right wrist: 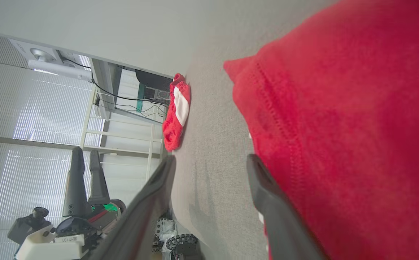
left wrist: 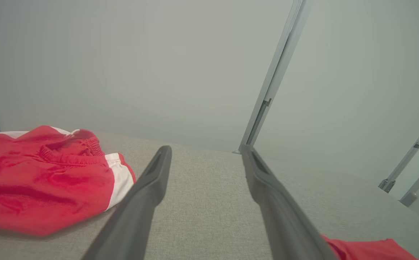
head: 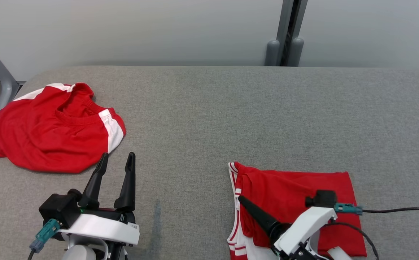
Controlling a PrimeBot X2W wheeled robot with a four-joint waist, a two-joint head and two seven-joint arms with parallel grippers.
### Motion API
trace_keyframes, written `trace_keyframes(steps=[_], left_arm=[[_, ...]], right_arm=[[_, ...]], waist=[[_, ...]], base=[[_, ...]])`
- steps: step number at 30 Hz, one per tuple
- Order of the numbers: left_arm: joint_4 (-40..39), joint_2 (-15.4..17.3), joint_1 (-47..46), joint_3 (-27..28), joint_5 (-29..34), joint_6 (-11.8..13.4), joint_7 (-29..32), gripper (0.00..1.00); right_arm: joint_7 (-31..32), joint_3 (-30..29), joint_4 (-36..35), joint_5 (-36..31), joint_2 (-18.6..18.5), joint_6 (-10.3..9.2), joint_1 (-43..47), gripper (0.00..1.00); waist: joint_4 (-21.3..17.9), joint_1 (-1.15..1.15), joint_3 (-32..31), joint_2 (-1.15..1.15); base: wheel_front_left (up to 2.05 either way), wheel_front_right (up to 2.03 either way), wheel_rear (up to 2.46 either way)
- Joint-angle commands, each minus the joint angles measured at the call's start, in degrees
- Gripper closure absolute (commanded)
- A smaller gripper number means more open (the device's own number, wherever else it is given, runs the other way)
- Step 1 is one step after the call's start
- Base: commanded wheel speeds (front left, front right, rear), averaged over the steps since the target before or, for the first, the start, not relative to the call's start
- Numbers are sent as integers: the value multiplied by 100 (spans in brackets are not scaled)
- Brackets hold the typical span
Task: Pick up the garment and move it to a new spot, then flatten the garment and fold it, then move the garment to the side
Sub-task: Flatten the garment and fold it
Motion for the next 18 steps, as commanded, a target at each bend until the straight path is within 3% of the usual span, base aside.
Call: trace_keyframes(steps=[1, 10, 18], left_arm=[[5, 13, 25, 12, 43, -7, -17, 0], [-6, 6, -49, 10, 63, -7, -17, 0], [-96, 5, -62, -25, 41, -7, -17, 0]], right_arm=[[-22, 137, -76, 123, -21, 2, 36, 0], [-237, 282, -343, -93, -44, 2, -339, 0], [-741, -500, -726, -1473, -750, 2, -663, 0]], waist=[[-32, 0, 2, 0], [-280, 0, -17, 0], [-510, 0, -76, 0]], base=[[0, 0, 0], [0, 0, 0], [0, 0, 0]])
